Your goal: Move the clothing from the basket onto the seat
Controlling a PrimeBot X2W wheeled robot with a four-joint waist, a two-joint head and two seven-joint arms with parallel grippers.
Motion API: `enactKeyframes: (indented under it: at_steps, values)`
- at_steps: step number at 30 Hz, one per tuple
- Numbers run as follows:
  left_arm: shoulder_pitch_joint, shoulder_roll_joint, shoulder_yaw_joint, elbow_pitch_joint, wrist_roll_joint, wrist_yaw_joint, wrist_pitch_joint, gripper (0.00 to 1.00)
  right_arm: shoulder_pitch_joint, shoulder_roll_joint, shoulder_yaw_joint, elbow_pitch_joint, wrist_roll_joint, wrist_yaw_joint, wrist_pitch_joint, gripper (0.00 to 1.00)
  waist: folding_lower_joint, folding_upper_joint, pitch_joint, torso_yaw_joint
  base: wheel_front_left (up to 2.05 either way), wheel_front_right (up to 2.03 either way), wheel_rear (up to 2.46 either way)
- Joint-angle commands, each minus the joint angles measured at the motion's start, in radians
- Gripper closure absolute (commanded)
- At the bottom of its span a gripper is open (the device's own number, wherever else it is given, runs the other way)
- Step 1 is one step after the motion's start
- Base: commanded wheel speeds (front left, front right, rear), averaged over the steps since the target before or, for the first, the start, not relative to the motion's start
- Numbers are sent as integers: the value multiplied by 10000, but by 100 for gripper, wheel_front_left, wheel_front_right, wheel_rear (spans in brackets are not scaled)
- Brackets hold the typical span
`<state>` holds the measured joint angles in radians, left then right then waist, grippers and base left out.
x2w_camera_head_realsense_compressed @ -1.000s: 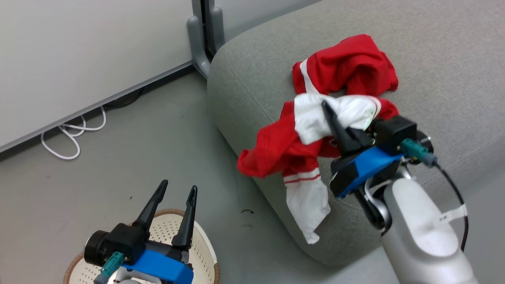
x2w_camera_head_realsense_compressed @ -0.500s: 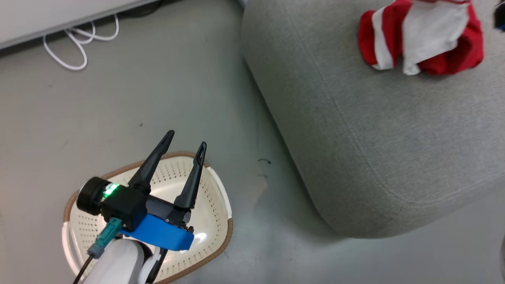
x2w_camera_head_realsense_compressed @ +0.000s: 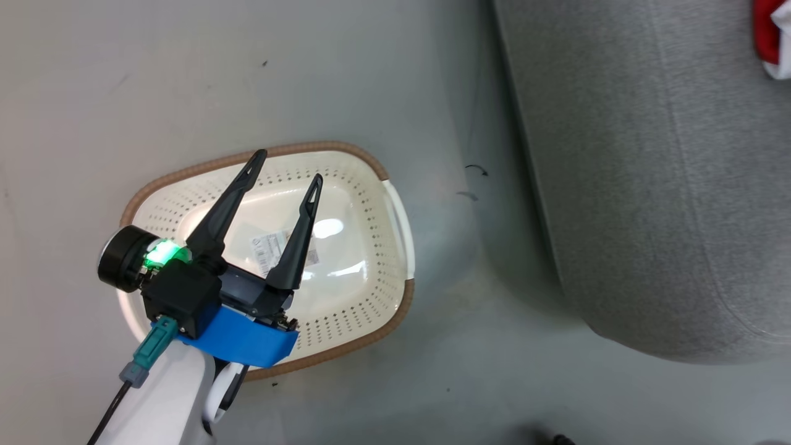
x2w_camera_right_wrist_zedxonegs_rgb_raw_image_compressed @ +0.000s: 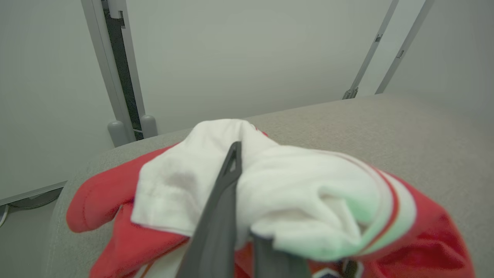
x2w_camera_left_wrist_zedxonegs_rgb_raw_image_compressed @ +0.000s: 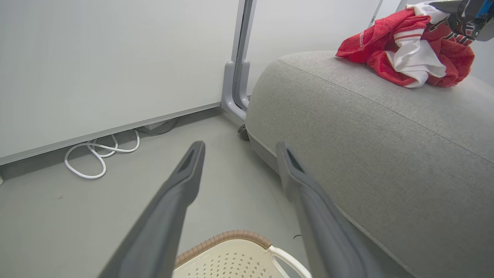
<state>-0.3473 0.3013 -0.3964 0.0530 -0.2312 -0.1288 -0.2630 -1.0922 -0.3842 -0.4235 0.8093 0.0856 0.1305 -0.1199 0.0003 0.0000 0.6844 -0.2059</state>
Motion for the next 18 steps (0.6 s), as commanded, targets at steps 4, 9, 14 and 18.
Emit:
enactKeyframes:
  at_steps: [4, 9, 14, 18]
  values:
    - [-66, -39, 34, 6, 68, -19, -26, 0, 187, 170, -512, 627, -374, 5, -3, 0, -3, 0, 130, 228, 0, 0, 0]
    - [-30, -135, 23, 182, 6, -19, -26, 0, 119, 399, -806, 1133, -808, 3, -285, 0, -3, 0, -191, 251, 0, 0, 0]
    - [113, -312, -44, 373, -108, -19, -26, 0, 420, 486, -792, 1597, -1200, 3, -511, 0, -3, 0, -801, 269, 0, 0, 0]
    - [219, -484, -111, 563, -228, -19, -26, 0, 773, 593, -783, 1956, -1428, 3, -713, 0, -3, 0, -1479, 368, 0, 0, 0]
